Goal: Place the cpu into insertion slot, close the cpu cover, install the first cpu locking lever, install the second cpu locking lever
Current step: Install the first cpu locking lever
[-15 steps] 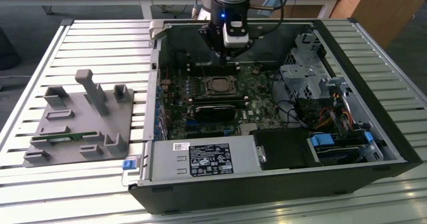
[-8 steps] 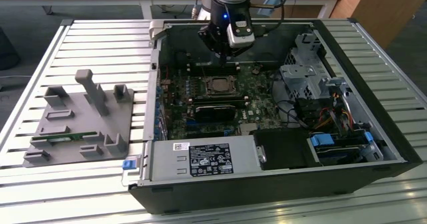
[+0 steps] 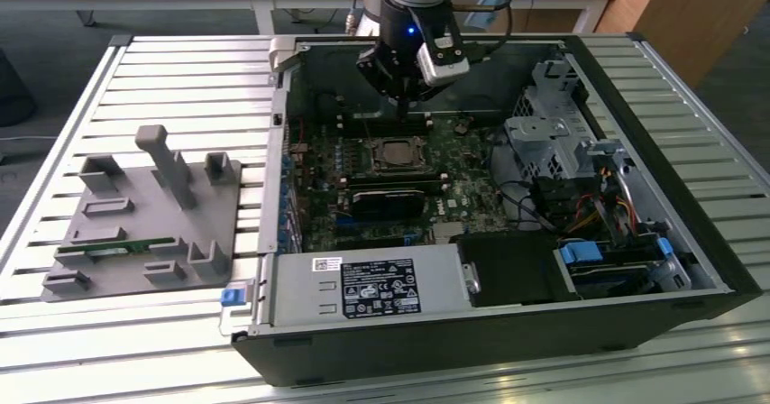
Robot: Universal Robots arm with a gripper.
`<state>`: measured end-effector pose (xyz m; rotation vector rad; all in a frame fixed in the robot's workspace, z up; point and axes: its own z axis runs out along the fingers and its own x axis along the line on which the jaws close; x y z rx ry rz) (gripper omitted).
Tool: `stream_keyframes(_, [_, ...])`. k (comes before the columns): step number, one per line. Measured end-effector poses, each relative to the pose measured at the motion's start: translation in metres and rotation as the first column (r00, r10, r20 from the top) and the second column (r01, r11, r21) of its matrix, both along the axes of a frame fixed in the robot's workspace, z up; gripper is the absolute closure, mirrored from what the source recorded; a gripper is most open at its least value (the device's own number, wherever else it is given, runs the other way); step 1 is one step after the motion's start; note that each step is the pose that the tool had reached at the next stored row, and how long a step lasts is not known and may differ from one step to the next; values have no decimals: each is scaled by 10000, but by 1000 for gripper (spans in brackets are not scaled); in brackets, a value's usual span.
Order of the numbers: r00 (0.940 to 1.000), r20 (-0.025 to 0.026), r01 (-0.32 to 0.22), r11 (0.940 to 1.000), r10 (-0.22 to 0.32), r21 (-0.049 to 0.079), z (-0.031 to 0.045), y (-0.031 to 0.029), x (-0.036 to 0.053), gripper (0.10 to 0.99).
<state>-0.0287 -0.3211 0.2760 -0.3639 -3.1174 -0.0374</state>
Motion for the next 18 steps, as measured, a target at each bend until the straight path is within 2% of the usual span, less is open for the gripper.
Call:
stream_keyframes(3, [9986, 0, -536, 9986, 536, 0, -4, 0, 0, 980])
stream_keyframes(7, [9923, 11, -1235, 9923, 1235, -1, -8, 0, 0, 980])
stream_keyframes(8, [9909, 39, -1347, 9909, 1347, -6, -10, 0, 0, 980])
stream_keyframes(9, [9899, 103, -1414, 9900, 1414, -14, -13, 0, 0, 980])
stream_keyframes(12, [9880, 420, -1484, 9889, 1485, -60, -20, 0, -4, 980])
stream_keyframes(13, [9873, 454, -1521, 9884, 1522, -59, -23, 0, -5, 980])
stream_keyframes(15, [9839, 459, -1728, 9849, 1728, -47, -27, 0, -5, 980])
stream_keyframes(18, [9733, 458, -2250, 9744, 2250, -48, -35, 0, -5, 980])
